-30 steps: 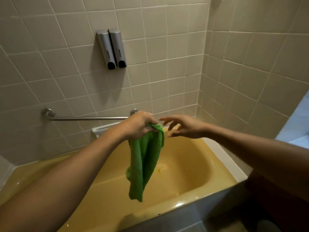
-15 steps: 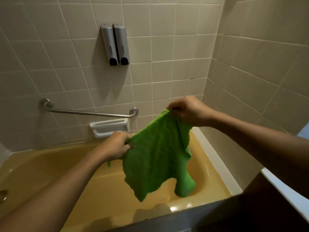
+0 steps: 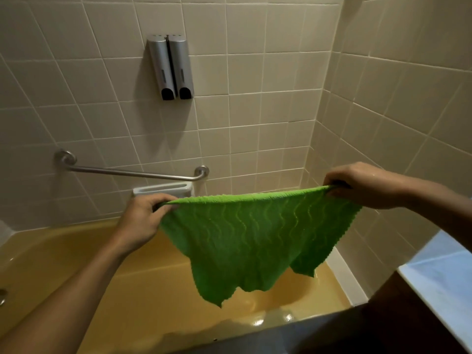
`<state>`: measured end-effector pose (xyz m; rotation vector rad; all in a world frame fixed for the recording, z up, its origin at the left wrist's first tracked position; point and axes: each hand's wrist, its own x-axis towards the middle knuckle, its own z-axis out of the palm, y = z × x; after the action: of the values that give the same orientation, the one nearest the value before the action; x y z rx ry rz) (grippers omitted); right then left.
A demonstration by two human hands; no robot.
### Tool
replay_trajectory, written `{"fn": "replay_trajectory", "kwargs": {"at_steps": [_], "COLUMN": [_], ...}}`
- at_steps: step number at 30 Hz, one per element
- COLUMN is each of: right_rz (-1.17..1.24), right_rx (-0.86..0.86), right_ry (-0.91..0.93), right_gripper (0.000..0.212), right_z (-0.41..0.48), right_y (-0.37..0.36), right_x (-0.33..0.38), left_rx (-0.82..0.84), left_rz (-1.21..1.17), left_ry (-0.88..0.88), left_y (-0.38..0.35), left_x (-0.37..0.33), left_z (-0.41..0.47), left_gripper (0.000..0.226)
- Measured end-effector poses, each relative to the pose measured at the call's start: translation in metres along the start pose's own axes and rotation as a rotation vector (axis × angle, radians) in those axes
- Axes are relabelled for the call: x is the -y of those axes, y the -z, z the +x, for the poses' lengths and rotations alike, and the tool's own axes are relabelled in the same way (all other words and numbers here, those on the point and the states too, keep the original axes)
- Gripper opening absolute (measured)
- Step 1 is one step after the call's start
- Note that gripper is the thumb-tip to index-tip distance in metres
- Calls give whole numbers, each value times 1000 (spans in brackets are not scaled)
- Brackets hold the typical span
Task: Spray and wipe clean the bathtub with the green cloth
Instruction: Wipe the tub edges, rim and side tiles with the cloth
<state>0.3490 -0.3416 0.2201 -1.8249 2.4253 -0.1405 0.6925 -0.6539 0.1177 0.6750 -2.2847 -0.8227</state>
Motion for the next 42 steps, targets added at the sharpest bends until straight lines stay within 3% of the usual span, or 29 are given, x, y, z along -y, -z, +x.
{"fn": "replay_trajectory", "kwargs": {"at_steps": [3,6,8,10,13,15,19,24,28,35,42], "right_rz": [114,453,739,904,886,792,722,524,506,522,608], "right_rx": [-154,-294,-312,-264,-218,-225,-179,-326,-339,-266,-100], "right_ry": [-53,-144,-194,-173,-72,9,261,279,289,359,427], "right_gripper": [5,12,21,25,7,20,39,41,36,47,41], "right_z": [-5,-4,-2,0,4,5,16,49,59,53,48], "right_y": [-11,-20,-22,-19,-8,0,6,0,-6,-15,-15], "right_x": [-6,-5,1,5,13,21,53,96,111,117,116], "left_rx": [-148,-259,-274,-281,-270,-199,38,210,326,512,558], "left_rz": [-313,-666,-908,-988,-781,-725,-820,-779,-802,-597,-511], "left_ry": [176,276,300,289,224,165,87,52,54,89,151], "left_y": [-2,-7,-9,-11,-12,-10,-11,-37,-44,-41,-43], "left_x": [1,-10,-17,-18,-21,-30,-57,-102,-120,-129,-130], "left_z": [1,-1,-2,-2,3,7,18,28,29,32,37], "left_gripper": [22,20,13,14,22,17,50,23,23,88,118]}}
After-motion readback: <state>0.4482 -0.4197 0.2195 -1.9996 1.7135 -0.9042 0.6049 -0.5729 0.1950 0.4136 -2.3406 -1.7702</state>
